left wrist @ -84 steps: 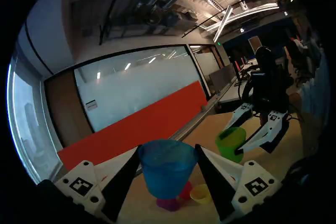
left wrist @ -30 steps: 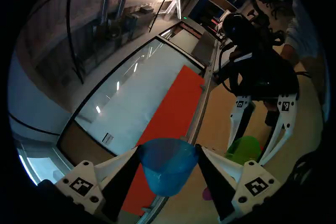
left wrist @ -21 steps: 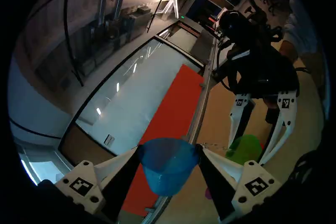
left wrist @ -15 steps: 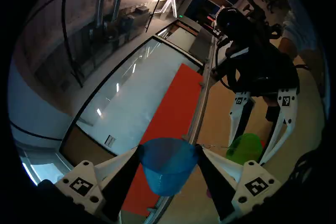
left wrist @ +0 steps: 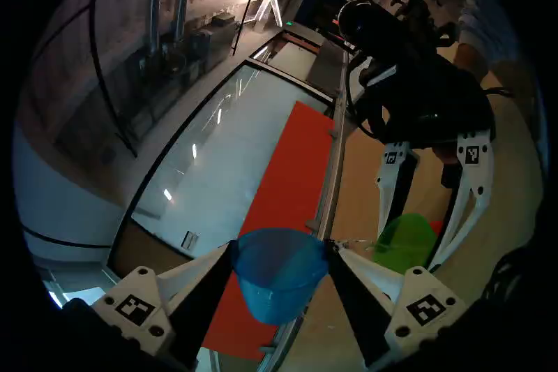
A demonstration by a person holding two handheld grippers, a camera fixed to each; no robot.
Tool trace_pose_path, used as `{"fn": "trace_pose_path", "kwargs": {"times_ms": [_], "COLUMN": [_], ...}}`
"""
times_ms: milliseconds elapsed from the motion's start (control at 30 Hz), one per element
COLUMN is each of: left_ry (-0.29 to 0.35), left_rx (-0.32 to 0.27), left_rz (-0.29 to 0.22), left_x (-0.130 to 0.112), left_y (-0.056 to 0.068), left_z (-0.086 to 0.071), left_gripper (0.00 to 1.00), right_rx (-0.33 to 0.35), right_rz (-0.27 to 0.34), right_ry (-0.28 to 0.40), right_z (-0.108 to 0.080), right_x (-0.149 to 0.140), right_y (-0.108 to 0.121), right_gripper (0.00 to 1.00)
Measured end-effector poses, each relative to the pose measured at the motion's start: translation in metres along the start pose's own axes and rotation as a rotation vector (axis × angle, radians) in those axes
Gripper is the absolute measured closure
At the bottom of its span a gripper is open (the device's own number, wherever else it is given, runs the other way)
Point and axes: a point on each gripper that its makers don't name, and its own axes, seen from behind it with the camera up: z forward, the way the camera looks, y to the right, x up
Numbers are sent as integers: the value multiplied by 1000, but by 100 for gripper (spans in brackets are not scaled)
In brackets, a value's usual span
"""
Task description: Pour water
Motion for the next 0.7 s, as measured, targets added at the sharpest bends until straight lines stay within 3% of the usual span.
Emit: {"fn": "trace_pose_path", "kwargs": {"times_ms": [700], "left_ry": [-7], "left_rx": [19], "left_rz": [124], "left_x": [4], "left_y": [2], "left_z": [-1], "left_gripper": [10], "right_rx": [-8], "right_rz": [0], "right_ry": [4], "right_z": [-3], "right_x": [2], "right_y": [4], "right_gripper": [9]}}
